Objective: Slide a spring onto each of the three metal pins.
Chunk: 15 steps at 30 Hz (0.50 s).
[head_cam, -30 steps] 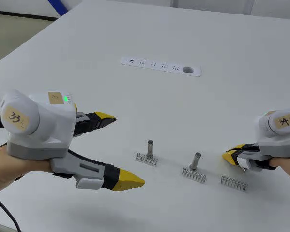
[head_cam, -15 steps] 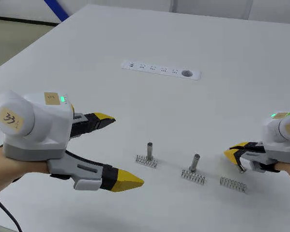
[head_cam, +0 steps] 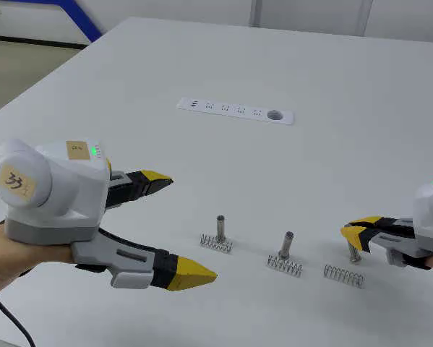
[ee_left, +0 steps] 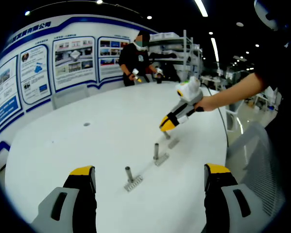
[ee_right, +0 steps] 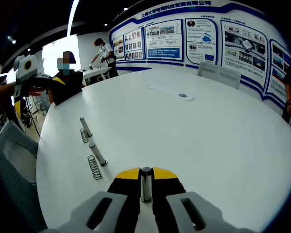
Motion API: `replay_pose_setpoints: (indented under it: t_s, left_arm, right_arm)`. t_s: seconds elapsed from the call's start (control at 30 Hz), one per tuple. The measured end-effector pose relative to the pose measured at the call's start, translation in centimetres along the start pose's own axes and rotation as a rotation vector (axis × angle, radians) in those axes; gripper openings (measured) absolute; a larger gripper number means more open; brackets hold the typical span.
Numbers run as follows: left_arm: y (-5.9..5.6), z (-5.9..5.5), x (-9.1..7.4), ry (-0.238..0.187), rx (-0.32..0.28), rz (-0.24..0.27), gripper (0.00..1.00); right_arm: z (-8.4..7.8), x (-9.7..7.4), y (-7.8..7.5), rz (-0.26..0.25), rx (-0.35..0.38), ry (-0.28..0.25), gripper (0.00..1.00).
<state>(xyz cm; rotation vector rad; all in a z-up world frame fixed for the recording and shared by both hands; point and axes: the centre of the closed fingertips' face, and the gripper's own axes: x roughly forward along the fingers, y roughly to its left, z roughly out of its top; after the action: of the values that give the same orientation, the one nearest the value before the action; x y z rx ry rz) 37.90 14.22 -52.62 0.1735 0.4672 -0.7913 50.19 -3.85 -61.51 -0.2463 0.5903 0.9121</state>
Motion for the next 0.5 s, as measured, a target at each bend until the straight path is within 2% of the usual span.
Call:
replay_pose_setpoints:
  t_s: [0.13,0.27,0.5]
  left_arm:
    - [-0.3,0.1,0.2,-0.003,0.000,-0.005,0.94]
    - [-0.7,0.2,0.5,0.002,0.004,-0.011,0.94]
    - [-0.8,0.3,0.6,-0.002,0.004,-0.014,0.94]
  right_arm:
    - [0.1,-0.7,0.2,0.000,0.003,-0.037,0.08]
    - [-0.3,-1.2,0.4,0.008,0.044,-0.062,0.08]
    - [-0.5,-1.3,1.0,0.020,0.001,-0.032,0.08]
